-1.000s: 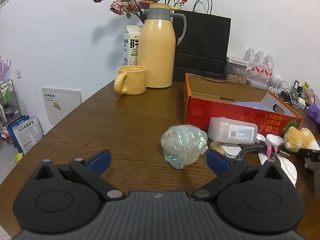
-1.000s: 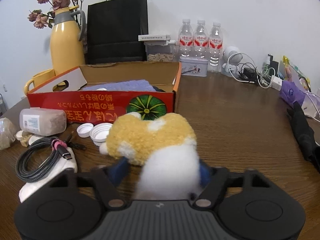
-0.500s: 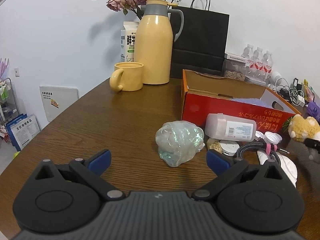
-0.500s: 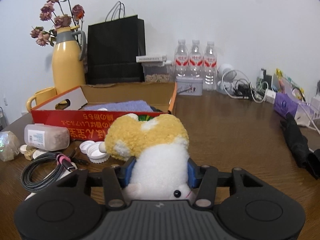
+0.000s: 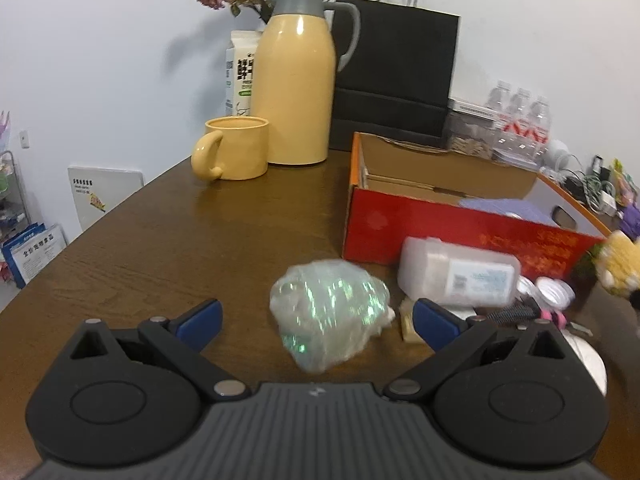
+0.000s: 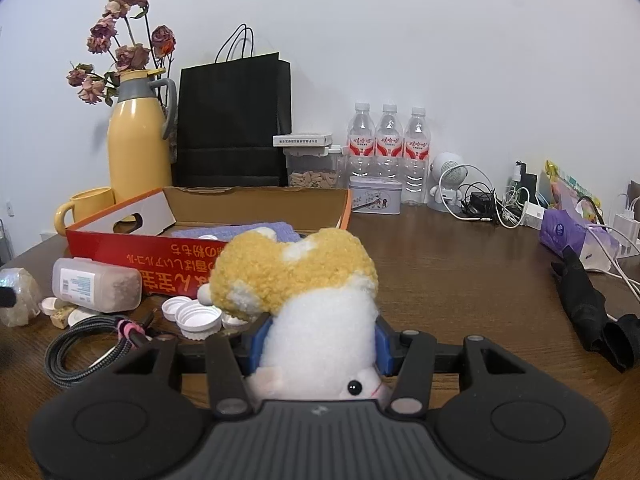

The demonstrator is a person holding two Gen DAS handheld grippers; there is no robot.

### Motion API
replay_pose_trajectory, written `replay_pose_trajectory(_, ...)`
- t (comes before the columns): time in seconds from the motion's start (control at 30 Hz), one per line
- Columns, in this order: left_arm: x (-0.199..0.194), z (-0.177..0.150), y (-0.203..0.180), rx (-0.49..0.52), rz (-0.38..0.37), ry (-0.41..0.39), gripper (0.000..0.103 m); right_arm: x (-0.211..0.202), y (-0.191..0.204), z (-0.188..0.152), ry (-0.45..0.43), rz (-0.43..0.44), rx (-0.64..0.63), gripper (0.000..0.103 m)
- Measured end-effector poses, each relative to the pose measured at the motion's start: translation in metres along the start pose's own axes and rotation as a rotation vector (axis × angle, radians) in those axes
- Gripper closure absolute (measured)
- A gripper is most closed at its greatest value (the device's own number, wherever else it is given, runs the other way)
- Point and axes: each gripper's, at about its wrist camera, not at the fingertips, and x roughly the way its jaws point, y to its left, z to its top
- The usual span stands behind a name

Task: Organize objects
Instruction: 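Grasp the clear plastic bag with the left gripper while the right gripper holds the plush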

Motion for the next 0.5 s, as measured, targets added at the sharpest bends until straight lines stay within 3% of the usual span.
replay_pose_trajectory(0.3, 0.023, 0.004, 0.011, -0.114, 0.01, 0.033, 0.0, 0.0, 0.0, 0.0, -0.003, 0.001, 0.001, 0.054)
replay_pose_trajectory(0.33, 0.021, 0.004, 0.011, -0.112, 0.0, 0.026, 0.005, 0.0, 0.0, 0.0, -0.002, 0.002, 0.0, 0.054)
replay_pose_trajectory(0.4, 0.018, 0.004, 0.01, -0.108, -0.013, 0.012, 0.025, 0.0, 0.0, 0.0, -0.001, 0.003, 0.0, 0.054)
replay_pose_trajectory(0.43, 0.017, 0.004, 0.009, -0.105, -0.018, 0.011, 0.044, 0.0, 0.0, 0.0, -0.002, 0.003, 0.0, 0.054)
replay_pose_trajectory(0.5, 0.015, 0.003, 0.009, -0.101, -0.014, 0.002, 0.052, 0.0, 0.0, 0.0, -0.003, 0.003, 0.001, 0.054)
